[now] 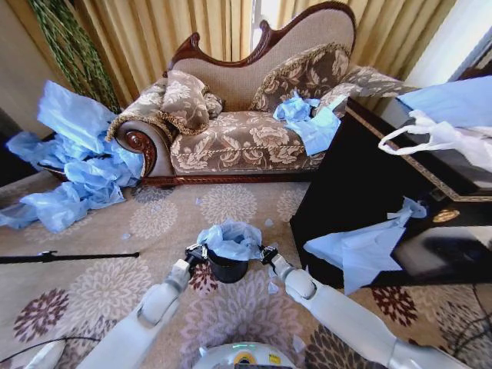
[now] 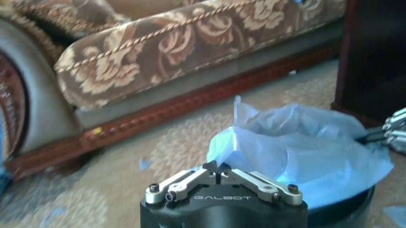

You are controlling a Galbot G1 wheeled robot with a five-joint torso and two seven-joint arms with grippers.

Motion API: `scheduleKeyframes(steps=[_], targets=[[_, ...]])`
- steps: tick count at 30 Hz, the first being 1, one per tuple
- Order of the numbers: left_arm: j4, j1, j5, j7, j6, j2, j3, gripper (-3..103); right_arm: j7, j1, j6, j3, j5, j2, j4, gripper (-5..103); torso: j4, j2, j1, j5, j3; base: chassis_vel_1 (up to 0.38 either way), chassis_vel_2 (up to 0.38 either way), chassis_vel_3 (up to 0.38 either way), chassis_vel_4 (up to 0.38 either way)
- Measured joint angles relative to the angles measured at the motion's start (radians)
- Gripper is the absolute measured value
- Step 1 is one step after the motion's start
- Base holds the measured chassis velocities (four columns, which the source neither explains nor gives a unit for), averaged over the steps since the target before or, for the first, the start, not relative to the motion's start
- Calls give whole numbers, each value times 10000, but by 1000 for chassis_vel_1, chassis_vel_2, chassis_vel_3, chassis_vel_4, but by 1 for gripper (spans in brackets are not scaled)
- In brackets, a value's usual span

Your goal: Place a garbage bag over the trash bin.

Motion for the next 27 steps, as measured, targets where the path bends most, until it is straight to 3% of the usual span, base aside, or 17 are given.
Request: scheduleKeyframes(steps=[11,13,17,22,24,27], targets=[[909,544,621,309,-383,-618,-441,0,-74,-127,-17,-46,-87,11,119,0,-2,0,2,0,1,0,0,0,0],[1223,520,856,463,-639,-683,-436,0,-74,-180,-33,-46,-93,7,170,0,-1,0,1,0,1,0,0,0,0],[1993,396,1808,1192,-1685,-722,-442,0,-85,-372,-46,28,-138,-78,257,0,-1,0,1,1,1,0,0,0,0],[2448,96,2161,1324,-2046,-684,-248,0,-115,-542,-111,117,-159,-220,448,0,-2,0,1,-1,1,0,0,0,0],[2695,-117,2787,1539,-2510,-627,-165,0,-144,-668,-183,155,-142,-313,598,0,-3,0,1,0,1,0,0,0,0],[2888,-256,3220,1585,-2750,-581,-34,0,-150,-776,-220,158,-110,-318,621,0,-2,0,1,0,1,0,0,0,0]])
